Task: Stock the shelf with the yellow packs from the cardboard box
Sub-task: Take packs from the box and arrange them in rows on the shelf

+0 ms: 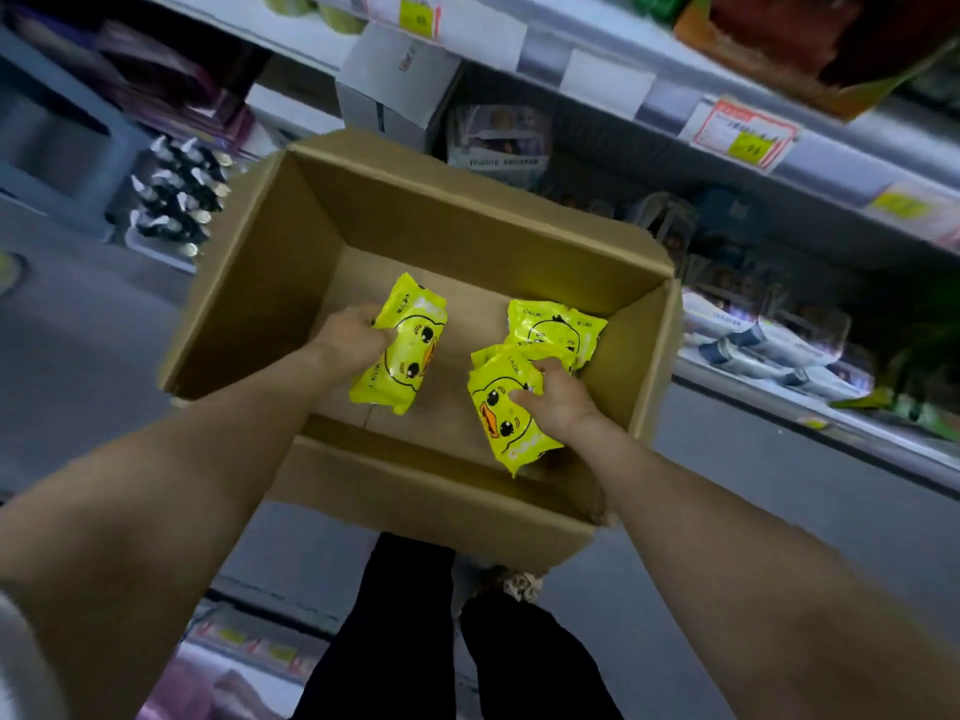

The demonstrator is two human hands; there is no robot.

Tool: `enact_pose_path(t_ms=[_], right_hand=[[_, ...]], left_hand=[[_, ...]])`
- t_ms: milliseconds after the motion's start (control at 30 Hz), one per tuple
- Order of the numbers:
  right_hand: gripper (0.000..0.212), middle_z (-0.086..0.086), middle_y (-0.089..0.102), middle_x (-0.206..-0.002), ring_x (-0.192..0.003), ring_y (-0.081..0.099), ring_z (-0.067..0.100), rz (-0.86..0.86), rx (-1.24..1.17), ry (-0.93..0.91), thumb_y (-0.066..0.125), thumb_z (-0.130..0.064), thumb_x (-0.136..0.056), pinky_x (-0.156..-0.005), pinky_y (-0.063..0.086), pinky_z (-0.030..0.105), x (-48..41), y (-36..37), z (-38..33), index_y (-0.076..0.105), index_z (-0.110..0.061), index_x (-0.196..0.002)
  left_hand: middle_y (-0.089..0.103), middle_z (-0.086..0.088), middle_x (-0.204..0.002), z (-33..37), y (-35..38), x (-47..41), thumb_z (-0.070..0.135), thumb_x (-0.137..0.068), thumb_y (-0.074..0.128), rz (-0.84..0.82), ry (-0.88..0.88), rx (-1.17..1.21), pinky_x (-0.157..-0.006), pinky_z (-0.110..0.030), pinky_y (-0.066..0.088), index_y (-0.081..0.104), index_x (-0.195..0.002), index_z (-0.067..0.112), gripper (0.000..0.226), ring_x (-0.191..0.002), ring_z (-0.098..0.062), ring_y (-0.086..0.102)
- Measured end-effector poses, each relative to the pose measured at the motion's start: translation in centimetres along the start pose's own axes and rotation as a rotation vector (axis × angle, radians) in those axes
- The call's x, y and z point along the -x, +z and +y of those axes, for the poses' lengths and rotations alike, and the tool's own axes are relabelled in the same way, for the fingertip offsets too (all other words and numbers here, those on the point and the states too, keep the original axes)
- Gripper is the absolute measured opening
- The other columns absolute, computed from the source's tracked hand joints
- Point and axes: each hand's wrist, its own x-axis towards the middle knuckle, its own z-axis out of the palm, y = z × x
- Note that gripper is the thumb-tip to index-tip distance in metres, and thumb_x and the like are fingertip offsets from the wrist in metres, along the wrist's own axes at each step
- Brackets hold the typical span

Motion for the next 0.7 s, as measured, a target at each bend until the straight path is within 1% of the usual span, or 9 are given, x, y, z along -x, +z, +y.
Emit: enact_pose_path(t_ms=[67, 167, 233, 300, 367, 433, 467, 567, 700], right_hand=[[0.067, 0.011, 0.058, -0.131, -0.124, 0.053, 0.028, 0.007, -0.087, -0.003, 0.074, -0.033, -0.087, -0.096, 0.041, 0.029, 1.3, -1.3, -0.5, 0.043, -0.009, -0.142], [0.07, -0.003, 0.06, -0.116, -0.11, 0.056, 0.016, 0.01, -0.191, -0.037, 0.086, -0.036, -0.073, -0.094, 0.044, 0.027, 5.7, -4.5, -1.7, 0.052, -0.019, -0.132], [0.071, -0.006, 0.065, -0.113, -0.106, 0.062, 0.015, 0.028, -0.201, -0.067, 0.092, -0.041, -0.06, -0.096, 0.05, 0.033, 8.1, -6.7, -2.6, 0.057, -0.019, -0.118], [0.053, -0.003, 0.071, -0.104, -0.097, 0.068, 0.019, 0.065, -0.205, -0.109, 0.093, -0.038, -0.06, -0.091, 0.055, 0.04, 10.6, -9.1, -3.7, 0.061, -0.021, -0.098], [0.033, -0.001, 0.074, -0.095, -0.087, 0.071, 0.018, 0.131, -0.221, -0.167, 0.092, -0.031, -0.065, -0.085, 0.058, 0.038, 13.1, -11.5, -4.9, 0.064, -0.023, -0.083], [0.029, -0.004, 0.074, -0.086, -0.076, 0.07, 0.01, 0.186, -0.236, -0.229, 0.091, -0.033, -0.066, -0.078, 0.059, 0.028, 15.5, -13.6, -6.2, 0.069, -0.022, -0.082], [0.034, -0.006, 0.074, -0.084, -0.074, 0.069, 0.007, 0.197, -0.228, -0.246, 0.092, -0.036, -0.063, -0.075, 0.058, 0.025, 16.6, -14.4, -6.8, 0.071, -0.02, -0.085], [0.06, -0.004, 0.076, -0.088, -0.083, 0.073, 0.016, 0.213, -0.246, -0.276, 0.091, -0.053, -0.042, -0.083, 0.06, 0.04, 18.4, -16.1, -7.9, 0.073, -0.02, -0.089], [0.037, -0.005, 0.076, -0.088, -0.085, 0.073, 0.016, 0.249, -0.237, -0.359, 0.091, -0.041, -0.057, -0.085, 0.059, 0.041, 21.6, -17.2, -9.7, 0.073, -0.024, -0.084]], left_hand=[[0.067, -0.005, -0.11, 1.4, -0.2, 2.3, 0.019, -0.095, 0.057, -0.002, 0.039, 0.142, -0.085, -0.03, 0.046, 0.065, -0.115, 0.022, 0.022, -0.101, -0.024, 0.062], [0.067, -0.004, -0.106, 4.2, -1.0, 7.6, 0.016, -0.097, 0.054, 0.045, 0.133, 0.311, -0.074, -0.025, 0.043, 0.063, -0.116, 0.019, 0.021, -0.091, -0.019, 0.061], [0.066, -0.005, -0.101, 6.1, -1.9, 10.9, 0.02, -0.099, 0.053, 0.083, 0.197, 0.385, -0.07, -0.023, 0.043, 0.063, -0.116, 0.013, 0.021, -0.088, -0.019, 0.061], [0.069, -0.005, -0.1, 7.4, -2.8, 13.8, 0.027, -0.097, 0.058, 0.087, 0.25, 0.441, -0.072, -0.025, 0.046, 0.064, -0.113, 0.01, 0.024, -0.087, -0.02, 0.065], [0.072, -0.006, -0.098, 8.5, -3.8, 16.3, 0.031, -0.092, 0.065, 0.073, 0.278, 0.508, -0.07, -0.028, 0.05, 0.066, -0.108, 0.009, 0.027, -0.085, -0.022, 0.068], [0.073, -0.006, -0.095, 9.5, -4.6, 18.4, 0.031, -0.087, 0.072, 0.048, 0.299, 0.56, -0.068, -0.028, 0.053, 0.065, -0.104, 0.008, 0.03, -0.082, -0.021, 0.069], [0.073, -0.006, -0.094, 10.0, -4.9, 19.4, 0.03, -0.085, 0.074, 0.044, 0.312, 0.572, -0.066, -0.027, 0.053, 0.065, -0.103, 0.007, 0.03, -0.079, -0.019, 0.069], [0.072, -0.006, -0.094, 11.7, -5.4, 22.1, 0.024, -0.087, 0.071, 0.013, 0.336, 0.674, -0.056, -0.023, 0.054, 0.063, -0.103, 0.009, 0.023, -0.068, -0.009, 0.07], [0.072, -0.01, -0.11, 14.2, -6.0, 24.8, 0.02, -0.083, 0.075, -0.093, 0.355, 0.78, -0.074, -0.034, 0.056, 0.064, -0.117, 0.006, 0.039, -0.092, -0.021, 0.071]])
